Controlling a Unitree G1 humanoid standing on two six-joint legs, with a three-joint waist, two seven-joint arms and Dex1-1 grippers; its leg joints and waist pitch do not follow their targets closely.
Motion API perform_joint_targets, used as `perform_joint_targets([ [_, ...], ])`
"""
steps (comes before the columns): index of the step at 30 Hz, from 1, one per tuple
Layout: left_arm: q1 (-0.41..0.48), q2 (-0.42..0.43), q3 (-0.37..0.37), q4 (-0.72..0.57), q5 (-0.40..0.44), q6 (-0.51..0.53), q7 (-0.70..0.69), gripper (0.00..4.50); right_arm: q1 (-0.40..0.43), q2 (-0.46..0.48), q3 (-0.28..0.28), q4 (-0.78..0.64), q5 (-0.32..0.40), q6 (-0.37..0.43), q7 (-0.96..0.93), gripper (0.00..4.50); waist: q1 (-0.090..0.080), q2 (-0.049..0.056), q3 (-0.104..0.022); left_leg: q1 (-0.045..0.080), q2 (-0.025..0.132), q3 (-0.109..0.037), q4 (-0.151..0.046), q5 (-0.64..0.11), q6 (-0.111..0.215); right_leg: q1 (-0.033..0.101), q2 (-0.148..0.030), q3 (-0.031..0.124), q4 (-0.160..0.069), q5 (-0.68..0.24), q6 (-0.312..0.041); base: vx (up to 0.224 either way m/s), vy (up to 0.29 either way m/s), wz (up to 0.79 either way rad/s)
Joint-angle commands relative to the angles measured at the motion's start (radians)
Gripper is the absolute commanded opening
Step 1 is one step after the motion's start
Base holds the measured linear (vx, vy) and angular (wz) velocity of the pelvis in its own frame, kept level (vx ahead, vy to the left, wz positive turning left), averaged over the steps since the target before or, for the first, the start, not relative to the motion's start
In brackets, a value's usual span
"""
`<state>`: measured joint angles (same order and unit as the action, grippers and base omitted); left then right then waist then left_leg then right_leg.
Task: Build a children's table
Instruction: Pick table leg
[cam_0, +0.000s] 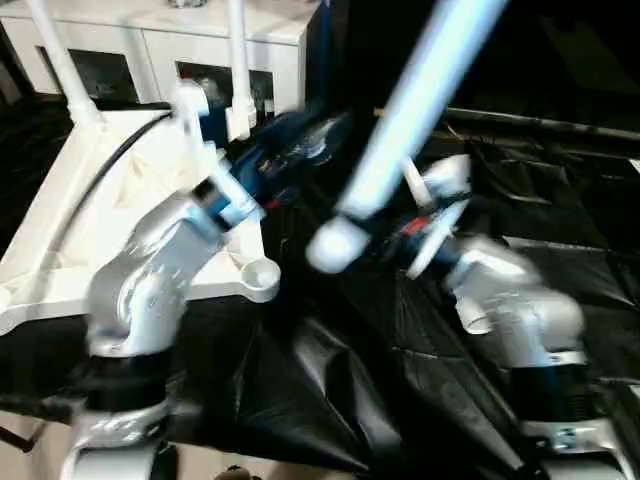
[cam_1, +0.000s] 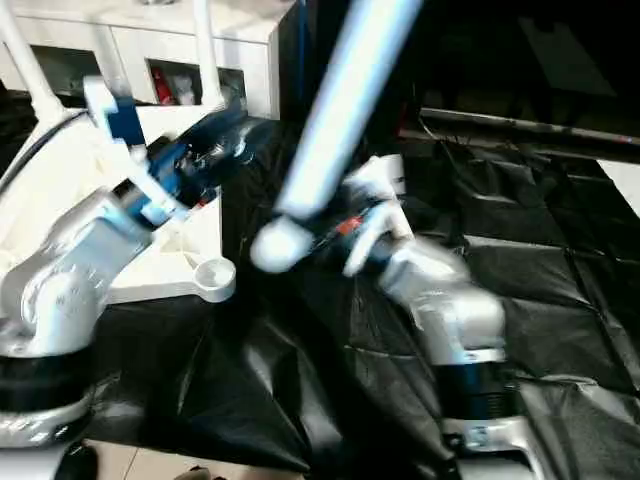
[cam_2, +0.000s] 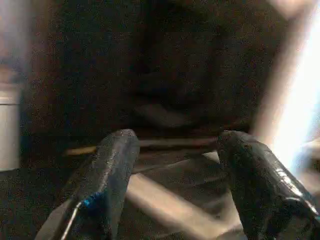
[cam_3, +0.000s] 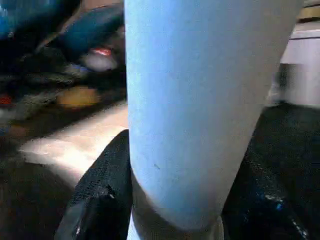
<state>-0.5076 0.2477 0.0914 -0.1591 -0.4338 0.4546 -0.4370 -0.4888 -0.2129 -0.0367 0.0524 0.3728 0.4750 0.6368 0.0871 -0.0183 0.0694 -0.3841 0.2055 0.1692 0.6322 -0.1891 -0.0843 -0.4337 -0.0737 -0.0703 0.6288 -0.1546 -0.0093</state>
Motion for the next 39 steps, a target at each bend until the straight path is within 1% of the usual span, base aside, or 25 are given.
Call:
perform_joint_targets([
  [1,0.052,0.035,-0.055,-0.022,0.168,-0.055,0.081,3.09,0.037,-0.03,0.01,0.023,-0.127,-0.041,-0.111,1.91,-0.003,0.022,-0.075,0.019,0.007,-0.007,-0.085,-0.248,-0.05,0.053,-0.047,0.034,-0.109,-0.497,-0.014,0.0,0.0,0.0],
  [2,0.052,0.035,-0.055,-0.022,0.168,-0.055,0.081,3.09,0.037,-0.03,0.01,0.023,-0.127,-0.041,-0.111,1.91,-0.008,0.014,-0.075,0.015,0.007,-0.007,-0.087,-0.252,-0.051,0.055,-0.045,0.033,-0.109,-0.49,-0.012,0.0,0.0,0.0],
  [3,0.141,0.036,-0.077,-0.056,0.274,-0.078,0.174,3.09,0.086,-0.058,0.029,0.024,-0.205,-0.034,-0.19,1.91,-0.007,0.018,-0.078,0.017,0.013,-0.01,-0.088,-0.254,-0.052,0.054,-0.045,0.033,-0.106,-0.466,-0.02,0.0,0.0,0.0],
  [9,0.397,-0.025,-0.02,0.012,0.42,-0.325,0.364,3.09,0.227,-0.032,-0.015,-0.035,-0.323,-0.172,-0.382,1.91,-0.012,0.02,-0.081,0.01,0.009,-0.006,-0.091,-0.265,-0.022,0.055,-0.039,0.033,-0.11,-0.392,-0.052,0.0,0.0,0.0],
  [13,0.456,-0.027,-0.003,0.029,0.462,-0.369,0.421,3.09,0.328,0.076,-0.093,-0.066,-0.228,-0.211,-0.418,1.91,-0.021,0.026,-0.079,0.012,0.007,-0.006,-0.096,-0.311,0.011,0.048,-0.046,0.035,-0.122,-0.462,-0.026,0.0,0.0,0.0],
  [16,0.458,-0.036,0.003,0.029,0.473,-0.371,0.439,3.09,0.349,0.078,-0.065,-0.075,-0.236,-0.235,-0.418,1.91,-0.017,0.021,-0.078,0.01,0.003,-0.001,-0.092,-0.306,0.049,0.053,-0.067,0.048,-0.126,-0.493,-0.056,0.0,0.0,0.0],
  [17,0.458,-0.03,-0.006,0.031,0.491,-0.379,0.438,3.09,0.354,0.084,-0.058,-0.08,-0.233,-0.238,-0.424,1.91,-0.008,0.02,-0.076,0.002,0.001,0.0,-0.083,-0.268,0.09,0.061,-0.096,0.064,-0.136,-0.553,-0.064,0.0,0.0,0.0],
  [18,0.456,-0.03,-0.012,0.033,0.497,-0.382,0.436,3.09,0.352,0.087,-0.052,-0.078,-0.23,-0.236,-0.421,1.91,-0.005,0.018,-0.076,0.0,0.0,-0.001,-0.077,-0.253,0.105,0.063,-0.109,0.073,-0.14,-0.575,-0.061,0.0,0.0,0.0],
  [19,0.456,-0.032,-0.015,0.04,0.501,-0.395,0.438,3.09,0.351,0.09,-0.046,-0.075,-0.232,-0.242,-0.42,1.91,0.003,0.015,-0.073,-0.011,0.0,-0.011,-0.06,-0.224,0.132,0.072,-0.145,0.093,-0.153,-0.645,-0.051,-0.04,0.07,-0.04],
  [20,0.454,-0.034,-0.02,0.046,0.504,-0.404,0.439,3.09,0.351,0.091,-0.042,-0.072,-0.234,-0.247,-0.42,1.91,0.012,0.013,-0.072,-0.008,0.004,-0.023,-0.042,-0.2,0.146,0.07,-0.175,0.11,-0.166,-0.718,-0.044,-0.029,0.059,-0.03],
  [22,0.449,-0.034,-0.031,0.063,0.515,-0.424,0.442,3.09,0.345,0.101,-0.039,-0.071,-0.236,-0.248,-0.408,1.91,0.018,0.018,-0.068,-0.006,0.009,-0.031,-0.049,-0.199,0.164,0.068,-0.178,0.106,-0.17,-0.734,-0.058,-0.023,0.092,0.0],
  [23,0.443,-0.033,-0.039,0.073,0.523,-0.431,0.443,3.09,0.34,0.11,-0.037,-0.071,-0.239,-0.248,-0.402,1.91,0.012,0.025,-0.064,0.015,0.01,-0.026,-0.061,-0.253,0.165,0.051,-0.158,0.092,-0.172,-0.722,-0.07,-0.027,0.098,0.03],
  [24,0.438,-0.034,-0.04,0.075,0.525,-0.43,0.444,3.09,0.335,0.112,-0.031,-0.068,-0.241,-0.246,-0.399,1.91,0.007,0.027,-0.065,0.023,0.008,-0.022,-0.066,-0.278,0.165,0.049,-0.146,0.084,-0.168,-0.697,-0.075,-0.029,0.114,0.1],
  [26,0.428,-0.036,-0.04,0.079,0.528,-0.423,0.443,3.09,0.328,0.108,-0.006,-0.061,-0.245,-0.25,-0.391,1.91,-0.016,0.04,-0.069,0.036,0.002,-0.005,-0.104,-0.359,0.177,0.057,-0.099,0.039,-0.148,-0.543,-0.086,-0.04,0.134,0.04],
  [27,0.423,-0.035,-0.04,0.084,0.535,-0.424,0.446,3.09,0.325,0.106,-0.001,-0.059,-0.245,-0.248,-0.39,1.91,-0.03,0.048,-0.067,0.053,-0.001,0.003,-0.12,-0.443,0.165,0.047,-0.073,0.014,-0.139,-0.5,-0.075,-0.058,0.146,0.0],
  [30,0.415,-0.032,-0.041,0.089,0.54,-0.428,0.443,3.09,0.32,0.11,0.003,-0.056,-0.24,-0.242,-0.389,1.91,-0.053,0.051,-0.058,0.057,-0.001,0.033,-0.162,-0.648,0.109,0.038,-0.04,-0.036,-0.118,-0.435,-0.053,-0.056,0.116,0.04],
  [31,0.411,-0.03,-0.042,0.092,0.542,-0.429,0.442,3.09,0.316,0.111,0.004,-0.055,-0.24,-0.24,-0.389,1.91,-0.065,0.053,-0.051,0.039,0.006,0.057,-0.199,-0.752,0.072,0.054,-0.019,-0.065,-0.072,-0.409,-0.047,-0.072,0.132,0.08],
  [32,0.407,-0.03,-0.042,0.096,0.542,-0.432,0.439,3.09,0.313,0.113,0.006,-0.05,-0.243,-0.239,-0.388,1.91,-0.05,0.06,-0.054,0.012,0.016,0.089,-0.242,-0.801,0.046,0.096,-0.011,-0.078,0.048,-0.294,-0.059,-0.078,0.11,0.16],
  [33,0.4,-0.027,-0.043,0.101,0.544,-0.434,0.437,3.09,0.308,0.114,0.008,-0.044,-0.248,-0.237,-0.386,1.91,-0.046,0.051,-0.047,-0.006,0.021,0.106,-0.264,-0.819,0.04,0.11,-0.007,-0.075,0.087,-0.271,-0.048,-0.102,0.039,0.15],
  [34,0.398,-0.027,-0.043,0.103,0.544,-0.434,0.436,3.09,0.306,0.114,0.009,-0.042,-0.25,-0.236,-0.386,1.91,-0.028,0.04,-0.048,-0.018,0.023,0.112,-0.263,-0.791,0.036,0.132,-0.023,-0.046,0.097,-0.309,-0.027,-0.09,0.015,0.3],
  [35,0.388,-0.026,-0.042,0.113,0.543,-0.435,0.434,3.09,0.296,0.114,0.012,-0.029,-0.258,-0.234,-0.389,1.91,-0.009,-0.011,-0.063,0.078,-0.036,-0.014,0.126,-0.257,0.064,-0.026,-0.289,0.164,-0.222,-0.966,0.047,-0.046,-0.028,0.21],
  [36,0.384,-0.026,-0.042,0.117,0.544,-0.435,0.434,3.09,0.292,0.114,0.013,-0.025,-0.256,-0.233,-0.39,1.91,-0.015,-0.006,-0.074,0.004,-0.068,-0.066,0.143,-0.146,0.078,0.036,-0.28,0.213,-0.199,-0.958,0.037,0.0,0.0,0.0],
  [37,0.377,-0.026,-0.042,0.124,0.549,-0.436,0.435,3.09,0.286,0.113,0.016,-0.017,-0.254,-0.231,-0.395,1.91,-0.023,-0.038,-0.071,-0.104,-0.076,-0.125,0.148,-0.127,0.067,0.149,-0.276,0.162,-0.144,-0.78,0.01,0.031,0.118,-0.22],
  [38,0.373,-0.028,-0.042,0.127,0.546,-0.436,0.434,3.09,0.284,0.113,0.017,-0.014,-0.256,-0.232,-0.397,1.91,0.005,-0.003,-0.064,-0.04,-0.036,-0.129,0.102,-0.194,0.066,0.089,-0.265,0.166,-0.161,-0.662,-0.104,0.031,0.118,-0.22],
  [39,0.371,-0.029,-0.041,0.129,0.544,-0.437,0.433,3.09,0.283,0.113,0.017,-0.012,-0.257,-0.232,-0.399,1.91,0.004,0.006,-0.069,-0.013,-0.04,-0.123,0.06,-0.204,0.093,0.084,-0.218,0.137,-0.146,-0.603,-0.148,-0.04,0.175,0.11],
])
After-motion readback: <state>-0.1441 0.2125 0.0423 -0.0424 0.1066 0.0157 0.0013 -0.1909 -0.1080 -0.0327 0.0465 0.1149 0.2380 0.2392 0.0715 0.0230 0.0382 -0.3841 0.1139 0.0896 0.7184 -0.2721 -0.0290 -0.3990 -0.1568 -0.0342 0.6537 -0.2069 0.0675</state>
